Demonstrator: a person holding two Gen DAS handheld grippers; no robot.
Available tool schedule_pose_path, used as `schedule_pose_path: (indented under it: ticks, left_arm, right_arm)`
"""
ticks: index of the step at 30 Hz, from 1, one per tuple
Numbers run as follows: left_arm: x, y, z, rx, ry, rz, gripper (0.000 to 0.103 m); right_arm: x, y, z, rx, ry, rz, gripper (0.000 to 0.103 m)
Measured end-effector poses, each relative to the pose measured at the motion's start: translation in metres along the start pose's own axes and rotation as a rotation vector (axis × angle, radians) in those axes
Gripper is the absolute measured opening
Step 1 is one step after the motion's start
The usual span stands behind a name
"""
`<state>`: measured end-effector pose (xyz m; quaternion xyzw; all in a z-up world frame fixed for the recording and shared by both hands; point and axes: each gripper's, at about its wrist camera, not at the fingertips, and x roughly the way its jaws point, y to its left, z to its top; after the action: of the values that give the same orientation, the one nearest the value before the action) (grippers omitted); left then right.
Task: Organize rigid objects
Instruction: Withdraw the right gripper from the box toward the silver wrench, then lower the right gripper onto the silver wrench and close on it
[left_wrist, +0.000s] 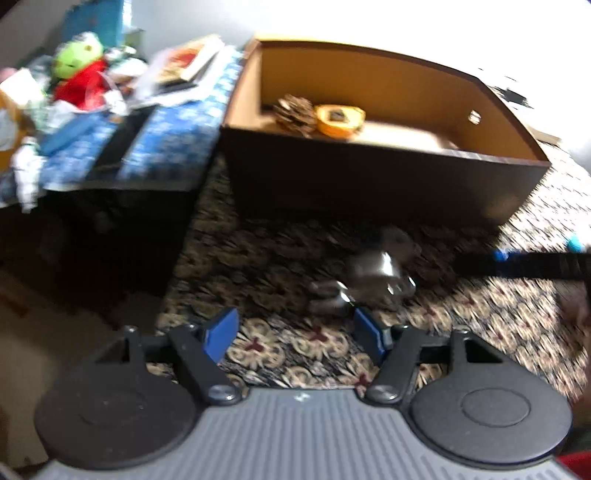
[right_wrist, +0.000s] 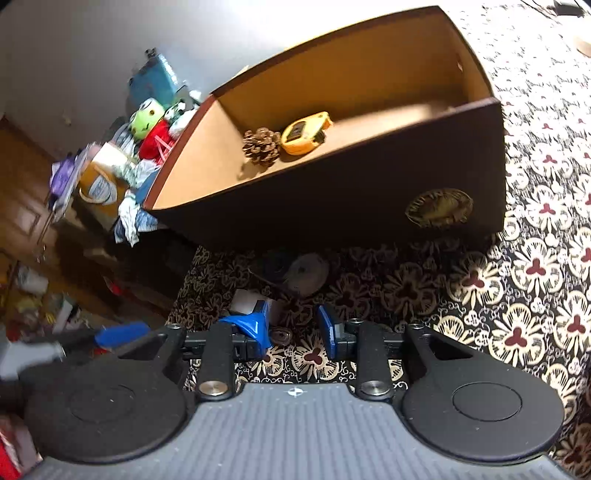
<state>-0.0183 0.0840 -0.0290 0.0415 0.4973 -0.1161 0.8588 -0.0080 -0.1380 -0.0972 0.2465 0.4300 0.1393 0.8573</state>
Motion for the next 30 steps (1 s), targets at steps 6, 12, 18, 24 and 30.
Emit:
schedule_pose_path:
  ticks: [6,12,18,24,30]
  left_arm:
    - [0.015,0.002,-0.008,0.048,0.037,-0.125,0.066]
    - [0.019,0.0,-0.006,0.136,0.025,-0.215,0.066]
    - [0.023,0.002,-0.006,0.18,0.048,-0.333,0.066]
    - [0.027,0.003,-0.009,0.228,0.071,-0.401,0.066]
    - [0.034,0.005,-0.009,0.243,0.09,-0.432,0.066]
  right_arm:
    - [0.002,-0.01,-0.004,0.074,0.023,0.009,0.012]
    - [0.008,-0.009,-0.003,0.159,0.051,0.084,0.012]
    - [0.018,0.004,0.0,0.166,0.04,0.084,0.011]
    - [0.03,0.014,-0.002,0.152,0.055,0.066,0.002]
    - [0.031,0.02,-0.007,0.153,0.073,0.108,0.0]
